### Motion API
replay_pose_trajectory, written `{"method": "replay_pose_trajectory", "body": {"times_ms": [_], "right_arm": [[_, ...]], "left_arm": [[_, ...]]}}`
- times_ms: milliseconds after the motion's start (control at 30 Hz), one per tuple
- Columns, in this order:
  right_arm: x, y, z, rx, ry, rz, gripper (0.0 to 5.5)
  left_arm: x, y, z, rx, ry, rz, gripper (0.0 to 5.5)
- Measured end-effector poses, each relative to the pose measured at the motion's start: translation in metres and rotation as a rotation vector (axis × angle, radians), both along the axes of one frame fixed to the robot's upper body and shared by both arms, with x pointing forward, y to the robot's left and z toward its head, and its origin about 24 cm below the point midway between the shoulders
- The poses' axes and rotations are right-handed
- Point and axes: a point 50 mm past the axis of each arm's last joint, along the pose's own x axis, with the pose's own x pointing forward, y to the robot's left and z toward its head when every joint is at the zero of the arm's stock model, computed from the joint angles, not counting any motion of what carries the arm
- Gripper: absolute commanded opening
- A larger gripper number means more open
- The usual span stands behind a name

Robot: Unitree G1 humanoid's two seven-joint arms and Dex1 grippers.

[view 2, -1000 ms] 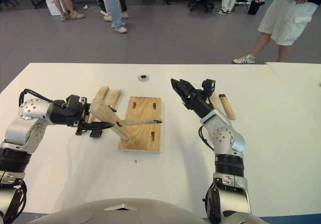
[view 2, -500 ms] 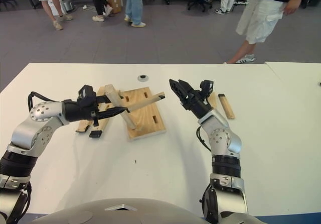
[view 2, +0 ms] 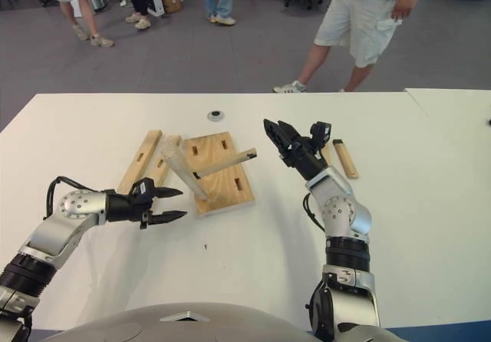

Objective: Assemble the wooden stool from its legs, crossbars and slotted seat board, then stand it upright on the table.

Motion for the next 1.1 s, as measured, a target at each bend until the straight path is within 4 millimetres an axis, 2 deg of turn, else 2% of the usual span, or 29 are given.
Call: {"method": "replay_pose_trajectory", "body": {"times_ms": [67, 133, 167, 267, 400, 567, 700, 867, 967, 1100], "right_arm": [[0.000, 0.000, 0.000, 0.002, 0.000, -0.001, 3.58], [-0.001, 0.000, 0.000, 0.001, 0.000, -0.002, 3.58], [-0.002, 0.000, 0.000, 0.000, 0.000, -0.003, 3.58], [-0.008, 0.001, -0.006, 0.003, 0.022, -0.009, 3.58], [-0.008, 0.005, -0.006, 0.007, 0.021, 0.005, 3.58], [-0.008, 0.006, -0.007, 0.006, 0.023, 0.009, 3.58], [-0.008, 0.006, -0.007, 0.006, 0.025, 0.006, 3.58], [-0.007, 0.006, -0.007, 0.006, 0.026, 0.001, 3.58], [-0.007, 0.006, -0.007, 0.005, 0.026, -0.003, 3.58], [-0.006, 0.001, -0.006, 0.010, 0.032, -0.029, 3.58]], "left_arm": [[0.009, 0.006, 0.009, 0.007, -0.071, 0.076, 3.72], [0.011, 0.012, 0.009, 0.039, -0.101, 0.136, 4.05], [0.011, 0.016, 0.007, 0.057, -0.110, 0.172, 4.05], [0.001, 0.030, -0.010, 0.147, -0.060, 0.358, 4.05], [0.005, 0.026, -0.017, 0.133, -0.039, 0.614, 4.05], [-0.001, 0.014, -0.034, 0.136, 0.089, 0.785, 4.05], [-0.003, 0.015, -0.036, 0.138, 0.155, 0.832, 3.34], [-0.003, 0.017, -0.035, 0.151, 0.155, 0.832, 2.50], [-0.003, 0.020, -0.035, 0.159, 0.153, 0.839, 2.15], [0.000, 0.025, -0.033, 0.141, 0.147, 0.871, 2.09]]}}
